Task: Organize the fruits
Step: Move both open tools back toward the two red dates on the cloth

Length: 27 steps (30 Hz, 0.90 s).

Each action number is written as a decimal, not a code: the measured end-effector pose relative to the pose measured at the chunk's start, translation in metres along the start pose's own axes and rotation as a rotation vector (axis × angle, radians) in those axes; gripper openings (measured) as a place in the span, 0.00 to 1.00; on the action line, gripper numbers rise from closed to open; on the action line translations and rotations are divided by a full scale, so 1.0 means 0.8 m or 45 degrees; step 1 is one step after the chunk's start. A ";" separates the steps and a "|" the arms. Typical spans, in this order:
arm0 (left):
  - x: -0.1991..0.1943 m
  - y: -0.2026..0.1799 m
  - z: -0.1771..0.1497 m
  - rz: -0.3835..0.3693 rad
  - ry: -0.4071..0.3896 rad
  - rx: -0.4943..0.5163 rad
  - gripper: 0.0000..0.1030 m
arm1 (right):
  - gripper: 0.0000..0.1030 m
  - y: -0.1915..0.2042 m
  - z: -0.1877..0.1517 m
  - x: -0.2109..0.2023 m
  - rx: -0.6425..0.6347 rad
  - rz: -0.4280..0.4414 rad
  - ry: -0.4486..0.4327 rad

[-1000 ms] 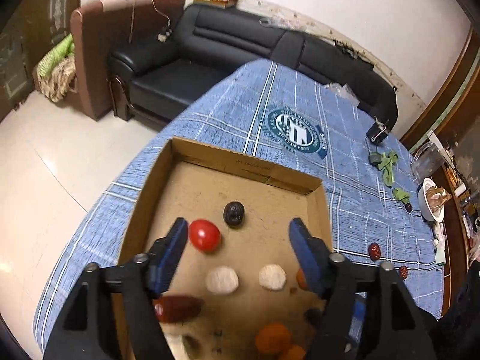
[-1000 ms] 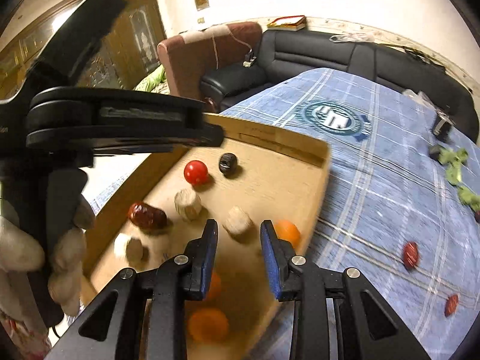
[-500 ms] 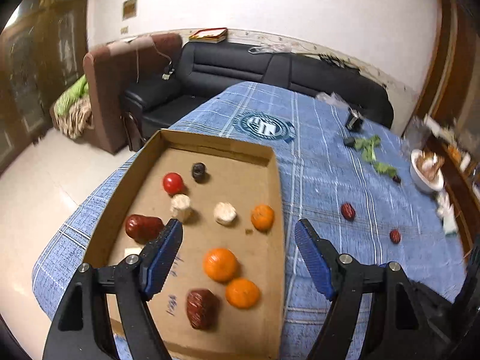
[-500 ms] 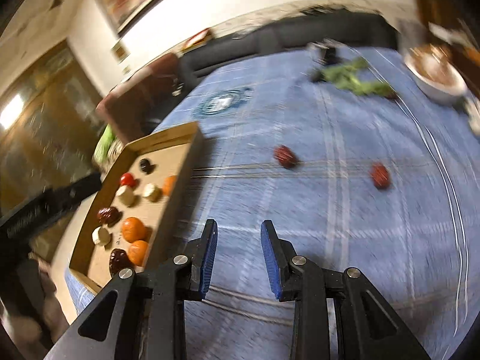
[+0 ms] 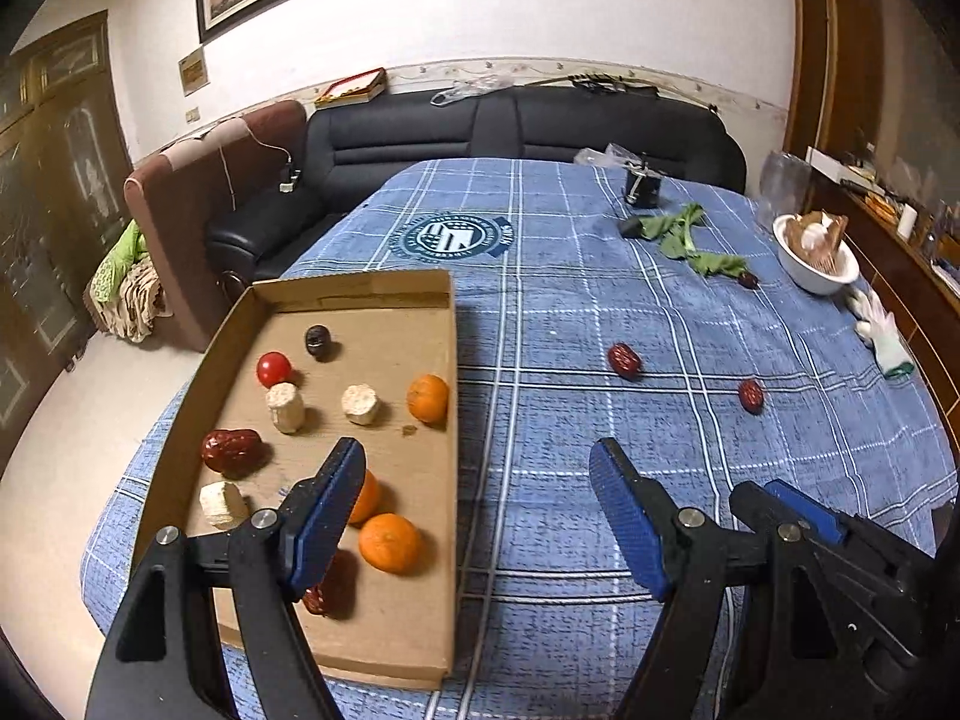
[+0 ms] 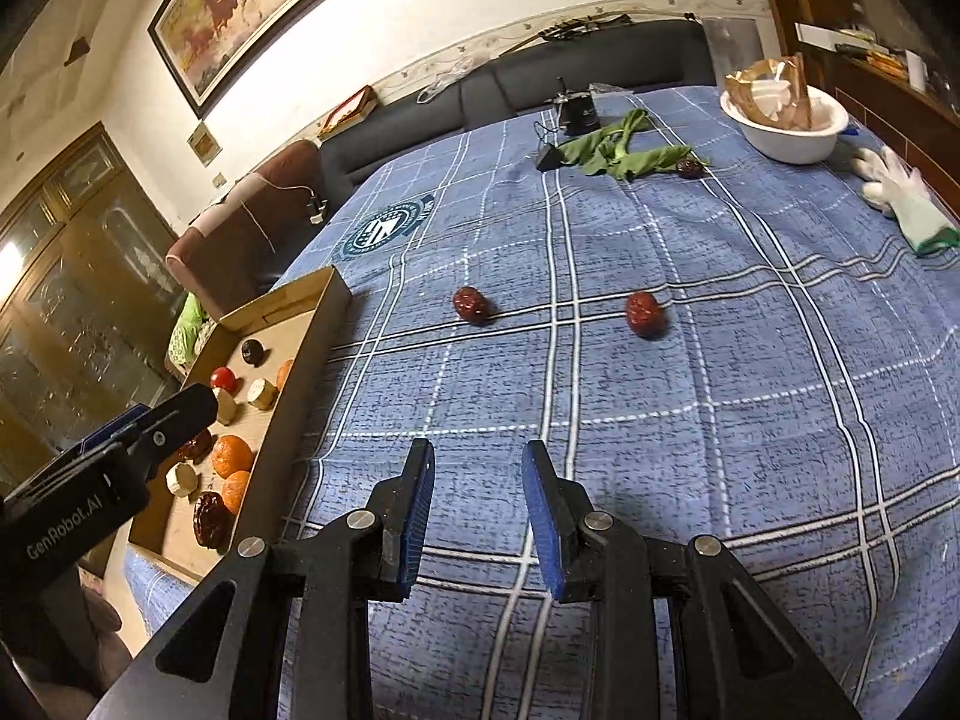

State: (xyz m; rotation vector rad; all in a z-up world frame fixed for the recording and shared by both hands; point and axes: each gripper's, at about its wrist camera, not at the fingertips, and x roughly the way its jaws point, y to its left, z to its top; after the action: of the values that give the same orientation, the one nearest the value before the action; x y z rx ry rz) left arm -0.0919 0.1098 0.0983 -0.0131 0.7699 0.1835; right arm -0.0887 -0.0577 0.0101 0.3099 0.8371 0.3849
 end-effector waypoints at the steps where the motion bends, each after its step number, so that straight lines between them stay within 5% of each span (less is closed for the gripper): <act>1: 0.000 -0.004 -0.001 -0.001 0.002 0.008 0.74 | 0.33 -0.003 0.000 0.000 0.004 0.000 -0.001; 19: 0.040 -0.024 -0.008 -0.094 0.127 0.018 0.74 | 0.32 -0.044 0.004 -0.021 0.024 -0.076 -0.009; 27: 0.056 -0.029 0.012 -0.162 0.144 0.014 0.74 | 0.32 -0.065 0.053 0.002 -0.093 -0.195 0.025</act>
State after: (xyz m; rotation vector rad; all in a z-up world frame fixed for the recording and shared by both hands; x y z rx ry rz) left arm -0.0499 0.0948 0.0724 -0.0622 0.8798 0.0578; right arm -0.0447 -0.1078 0.0142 0.1733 0.8578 0.2752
